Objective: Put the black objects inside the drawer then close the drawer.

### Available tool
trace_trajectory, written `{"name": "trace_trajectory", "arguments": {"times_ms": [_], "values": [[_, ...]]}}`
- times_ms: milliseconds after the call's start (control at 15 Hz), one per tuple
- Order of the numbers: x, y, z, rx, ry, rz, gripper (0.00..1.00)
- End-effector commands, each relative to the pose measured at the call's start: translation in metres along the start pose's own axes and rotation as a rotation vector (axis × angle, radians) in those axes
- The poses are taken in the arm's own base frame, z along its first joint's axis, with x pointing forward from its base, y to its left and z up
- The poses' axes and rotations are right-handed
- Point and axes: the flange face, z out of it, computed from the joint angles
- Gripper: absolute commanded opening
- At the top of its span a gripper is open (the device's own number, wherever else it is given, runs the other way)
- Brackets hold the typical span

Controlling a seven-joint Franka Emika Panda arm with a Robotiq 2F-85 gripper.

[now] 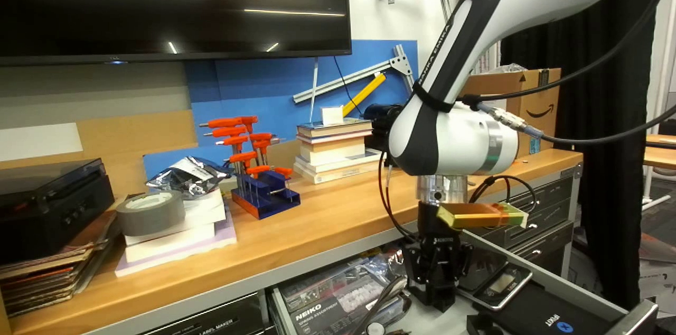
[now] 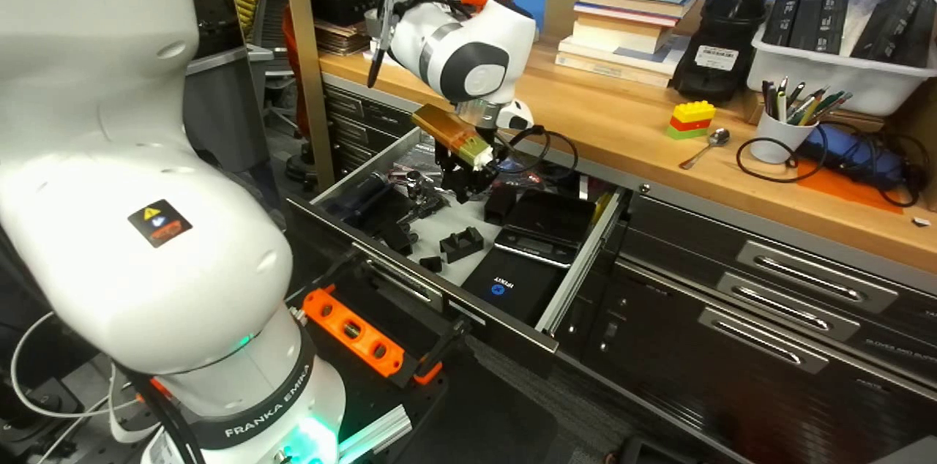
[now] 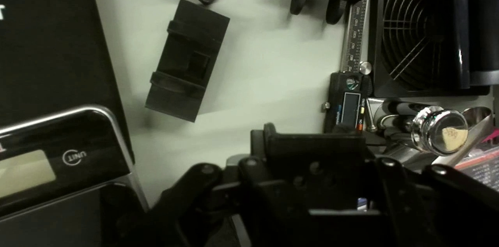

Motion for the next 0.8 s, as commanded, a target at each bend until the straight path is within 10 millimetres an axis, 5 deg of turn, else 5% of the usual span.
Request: {"name": "trace_trajectory", "arguments": {"times_ms": [0, 733], "values": [[0.000, 0.002, 0.006, 0.021, 0.029, 0.000, 0.25], [-0.004, 0.014, 0.021, 0.012, 0.022, 0.027, 0.25]]}}
